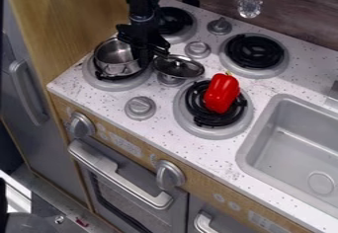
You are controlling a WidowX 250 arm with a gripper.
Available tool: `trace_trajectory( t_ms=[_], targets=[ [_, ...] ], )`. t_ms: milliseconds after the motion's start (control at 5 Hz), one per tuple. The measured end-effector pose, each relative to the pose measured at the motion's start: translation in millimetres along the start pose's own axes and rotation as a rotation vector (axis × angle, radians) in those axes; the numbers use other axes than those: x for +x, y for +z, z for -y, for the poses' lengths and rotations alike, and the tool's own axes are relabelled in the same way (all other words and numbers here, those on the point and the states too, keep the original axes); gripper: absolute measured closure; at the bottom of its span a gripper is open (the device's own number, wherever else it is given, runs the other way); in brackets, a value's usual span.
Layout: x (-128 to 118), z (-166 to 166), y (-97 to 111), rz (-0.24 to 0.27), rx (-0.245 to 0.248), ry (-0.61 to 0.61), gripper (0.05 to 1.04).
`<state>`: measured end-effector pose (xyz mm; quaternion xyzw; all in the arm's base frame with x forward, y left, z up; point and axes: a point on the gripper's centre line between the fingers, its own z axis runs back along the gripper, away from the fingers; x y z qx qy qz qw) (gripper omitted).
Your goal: Take the silver pot and put it on the lower left burner
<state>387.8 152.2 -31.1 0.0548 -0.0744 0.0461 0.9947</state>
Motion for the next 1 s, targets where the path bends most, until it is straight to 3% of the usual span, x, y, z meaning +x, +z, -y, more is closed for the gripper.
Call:
trace_trajectory(
  t_ms=[200,400,600,800,1000],
  targets=[
    [2,-3,1,0.002,0.001,0.009,0.998],
    [-9,3,2,-0.032,-0.023,0.034,0.844],
    [7,2,49,0.044,0.0,0.028,0.589],
    [0,15,75,-0.025,0.006,0.007,0.268],
    [-9,34,88,-0.088,-0.001,-0.007,0.08]
  ],
)
